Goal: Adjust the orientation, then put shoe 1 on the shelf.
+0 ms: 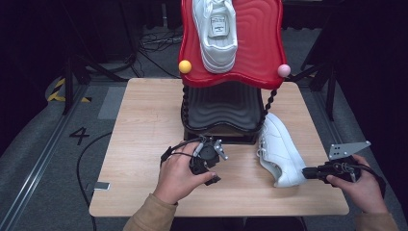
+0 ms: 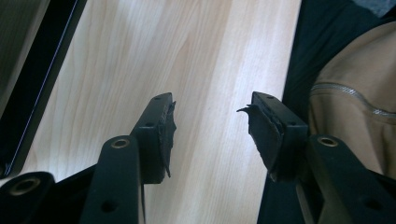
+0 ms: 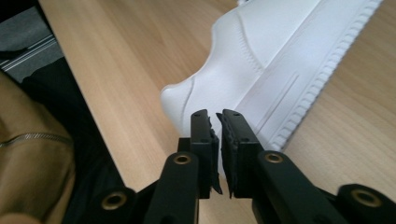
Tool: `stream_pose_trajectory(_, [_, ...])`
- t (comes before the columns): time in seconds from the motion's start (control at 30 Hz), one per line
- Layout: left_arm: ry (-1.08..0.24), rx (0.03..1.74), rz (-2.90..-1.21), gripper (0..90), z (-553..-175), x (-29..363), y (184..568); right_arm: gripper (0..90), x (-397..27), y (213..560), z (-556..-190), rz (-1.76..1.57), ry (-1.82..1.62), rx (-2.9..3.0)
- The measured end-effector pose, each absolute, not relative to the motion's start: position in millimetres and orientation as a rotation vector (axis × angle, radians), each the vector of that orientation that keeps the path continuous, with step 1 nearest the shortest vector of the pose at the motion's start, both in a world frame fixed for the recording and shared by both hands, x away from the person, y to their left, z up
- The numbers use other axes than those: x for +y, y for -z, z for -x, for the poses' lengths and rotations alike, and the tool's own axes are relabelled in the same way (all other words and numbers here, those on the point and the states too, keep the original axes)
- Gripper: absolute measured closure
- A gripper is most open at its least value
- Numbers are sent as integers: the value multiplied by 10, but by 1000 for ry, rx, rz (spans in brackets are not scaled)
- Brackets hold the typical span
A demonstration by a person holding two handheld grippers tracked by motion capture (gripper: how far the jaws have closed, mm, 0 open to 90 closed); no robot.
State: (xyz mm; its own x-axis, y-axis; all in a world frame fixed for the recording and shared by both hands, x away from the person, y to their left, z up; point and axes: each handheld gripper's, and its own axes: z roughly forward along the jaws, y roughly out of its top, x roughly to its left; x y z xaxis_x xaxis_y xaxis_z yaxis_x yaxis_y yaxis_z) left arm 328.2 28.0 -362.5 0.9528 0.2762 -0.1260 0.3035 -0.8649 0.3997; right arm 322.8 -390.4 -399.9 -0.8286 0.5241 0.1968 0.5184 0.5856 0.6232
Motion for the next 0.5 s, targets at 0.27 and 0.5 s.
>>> stream_pose_trajectory(0.27, [91,434,-2671,517,-3275,325,3638,864,-3877,3948,-3312,-1008,-1072,2690])
stream_pose_trajectory(0.5, [87,442,-2665,517,-3264,352,3639,869,-3879,4007,-3306,-1020,-1023,2674])
